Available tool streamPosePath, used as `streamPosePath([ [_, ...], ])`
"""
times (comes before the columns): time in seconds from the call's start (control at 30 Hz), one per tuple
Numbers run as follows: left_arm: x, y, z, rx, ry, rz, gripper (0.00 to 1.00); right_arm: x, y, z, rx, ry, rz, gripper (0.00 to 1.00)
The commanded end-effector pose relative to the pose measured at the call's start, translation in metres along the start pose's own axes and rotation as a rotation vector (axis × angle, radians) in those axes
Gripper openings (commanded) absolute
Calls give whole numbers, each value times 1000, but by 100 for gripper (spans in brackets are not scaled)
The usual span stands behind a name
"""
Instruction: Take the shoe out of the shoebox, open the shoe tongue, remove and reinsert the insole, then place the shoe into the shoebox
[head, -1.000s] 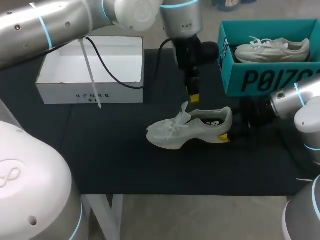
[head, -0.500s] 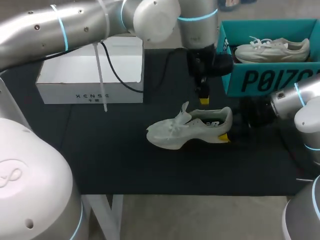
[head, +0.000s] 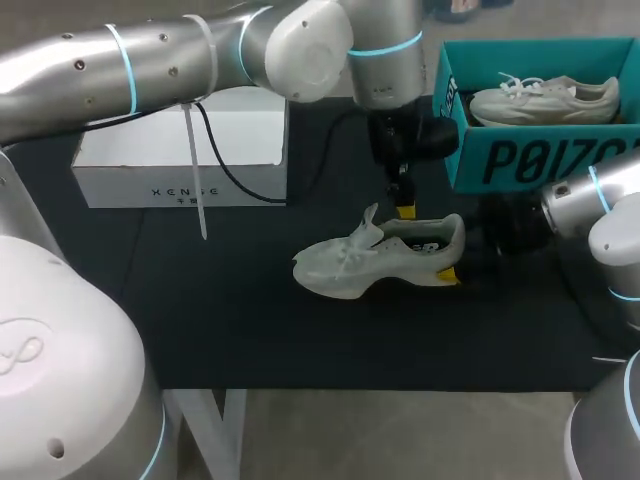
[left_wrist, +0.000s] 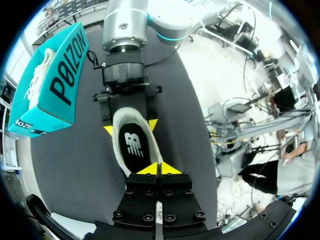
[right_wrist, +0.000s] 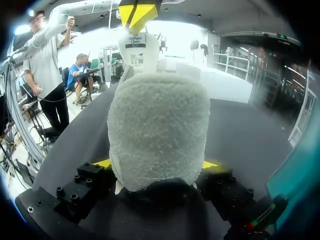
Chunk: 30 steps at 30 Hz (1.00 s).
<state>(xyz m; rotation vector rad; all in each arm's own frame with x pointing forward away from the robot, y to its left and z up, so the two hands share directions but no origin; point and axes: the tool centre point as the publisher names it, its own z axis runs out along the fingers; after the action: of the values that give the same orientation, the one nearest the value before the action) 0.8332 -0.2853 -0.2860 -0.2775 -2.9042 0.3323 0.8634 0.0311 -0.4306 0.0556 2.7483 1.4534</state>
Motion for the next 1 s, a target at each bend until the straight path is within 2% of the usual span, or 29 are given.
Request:
streamPosePath([
  [0.03, -1, -1, 0, -3, 2, 0, 0, -1, -1, 1, 1, 0, 0, 0],
  [0.13, -1, -1, 0, -3, 2, 0, 0, -1, -1, 1, 1, 0, 0, 0],
  [0.3, -13, -9, 17, 27, -30, -24, 0, -1, -1, 1, 1, 0, 0, 0],
  [0.73, -26, -20, 53, -1, -69, -4, 0, -1, -1, 1, 1, 0, 0, 0],
  [1.0, -36, -12, 78, -31, -94, -5, 0, -1, -1, 1, 1, 0, 0, 0],
])
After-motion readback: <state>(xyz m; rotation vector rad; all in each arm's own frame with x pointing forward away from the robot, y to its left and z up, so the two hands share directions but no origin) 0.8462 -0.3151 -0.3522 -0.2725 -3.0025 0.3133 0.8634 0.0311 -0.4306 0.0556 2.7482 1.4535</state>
